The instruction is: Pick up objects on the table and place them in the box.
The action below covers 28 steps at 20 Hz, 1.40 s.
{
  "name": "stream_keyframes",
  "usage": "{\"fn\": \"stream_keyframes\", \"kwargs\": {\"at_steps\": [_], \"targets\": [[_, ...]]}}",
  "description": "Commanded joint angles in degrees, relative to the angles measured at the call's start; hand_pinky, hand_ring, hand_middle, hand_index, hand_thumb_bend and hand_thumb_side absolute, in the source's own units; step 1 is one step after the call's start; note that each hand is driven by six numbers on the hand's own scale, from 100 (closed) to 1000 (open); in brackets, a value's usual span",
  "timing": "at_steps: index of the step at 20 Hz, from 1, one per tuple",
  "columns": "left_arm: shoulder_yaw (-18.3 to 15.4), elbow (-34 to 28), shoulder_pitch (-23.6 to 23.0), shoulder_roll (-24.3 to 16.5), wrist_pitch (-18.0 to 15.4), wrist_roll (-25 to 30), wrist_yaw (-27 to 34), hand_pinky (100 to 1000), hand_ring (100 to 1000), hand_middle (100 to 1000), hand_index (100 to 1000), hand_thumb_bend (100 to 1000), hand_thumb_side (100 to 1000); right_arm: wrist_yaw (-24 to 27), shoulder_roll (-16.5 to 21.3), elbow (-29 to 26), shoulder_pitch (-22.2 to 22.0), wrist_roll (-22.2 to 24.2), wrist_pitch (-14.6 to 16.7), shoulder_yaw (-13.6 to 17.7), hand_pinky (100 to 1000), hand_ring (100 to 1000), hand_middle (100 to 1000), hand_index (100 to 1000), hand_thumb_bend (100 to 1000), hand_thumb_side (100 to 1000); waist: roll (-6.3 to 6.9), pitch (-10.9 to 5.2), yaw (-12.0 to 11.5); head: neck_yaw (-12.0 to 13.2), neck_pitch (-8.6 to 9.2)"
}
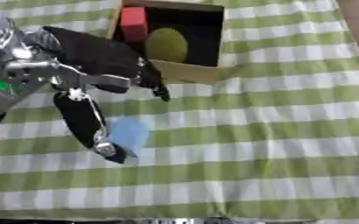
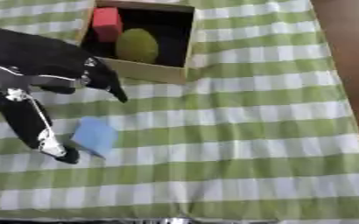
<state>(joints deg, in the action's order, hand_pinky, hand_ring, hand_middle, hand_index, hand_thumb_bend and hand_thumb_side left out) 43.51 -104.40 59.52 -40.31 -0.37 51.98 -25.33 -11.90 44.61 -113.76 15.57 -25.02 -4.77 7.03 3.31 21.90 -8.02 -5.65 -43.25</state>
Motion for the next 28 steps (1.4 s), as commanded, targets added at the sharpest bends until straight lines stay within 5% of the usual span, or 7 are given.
{"fn": "stream_keyframes", "kwargs": {"at_steps": [1,10,15,17,21,26,28], "targets": [[2.22,3.09,0.93,-0.01,-2.2,-0.02,-2.08,912,868,783,904,655,319,0.28,0.95,-0.84,0.2,-0.08,-0.14,0.75,866,880,559,826,100,470,0.78,-1.51,0.16,0.05,0.08],[-0.04,9.43,1.08,3.84,-5.34,-0.23,-8.34,903,871,789,909,610,267,0.59,0.02,-0.84,-0.2,0.47,-0.08,0.86,870,885,560,828,100,470,0.77,-1.13,0.38,0.14,0.18],[-0.72,7.35,1.03,4.07,-3.37,-0.07,-5.43,772,688,528,691,392,279,0.7,-0.11,-0.84,-0.13,0.43,-0.12,1.05,871,886,562,829,100,470,0.78,-0.95,0.5,0.13,0.15],[-0.86,6.16,0.89,3.69,-2.64,-0.03,-4.37,686,589,426,568,272,173,0.81,-0.24,-0.84,-0.1,0.1,-0.2,1.27,871,886,562,829,100,470,0.79,-0.95,0.45,0.07,0.15],[-0.38,5.57,0.77,3.48,-1.82,-0.02,-2.22,629,500,311,453,262,100,0.98,-0.53,-0.84,-0.19,-0.43,-0.41,1.59,871,887,563,829,100,470,0.69,-1.08,0.4,0.17,0.19],[-1.78,3.74,0.71,3.1,-1.6,-0.02,-1.43,637,496,304,447,220,100,1.01,-0.66,-0.84,-0.4,-0.33,-0.55,1.6,870,887,562,828,100,470,0.55,-1.26,0.24,0.08,0.25],[-2.3,2.72,0.71,2.75,-1.42,-0.02,-1.31,680,578,448,617,292,149,1.02,-0.71,-0.84,-0.46,-0.22,-0.57,1.55,870,886,561,827,100,470,0.57,-1.31,0.18,0.11,0.2]]}}
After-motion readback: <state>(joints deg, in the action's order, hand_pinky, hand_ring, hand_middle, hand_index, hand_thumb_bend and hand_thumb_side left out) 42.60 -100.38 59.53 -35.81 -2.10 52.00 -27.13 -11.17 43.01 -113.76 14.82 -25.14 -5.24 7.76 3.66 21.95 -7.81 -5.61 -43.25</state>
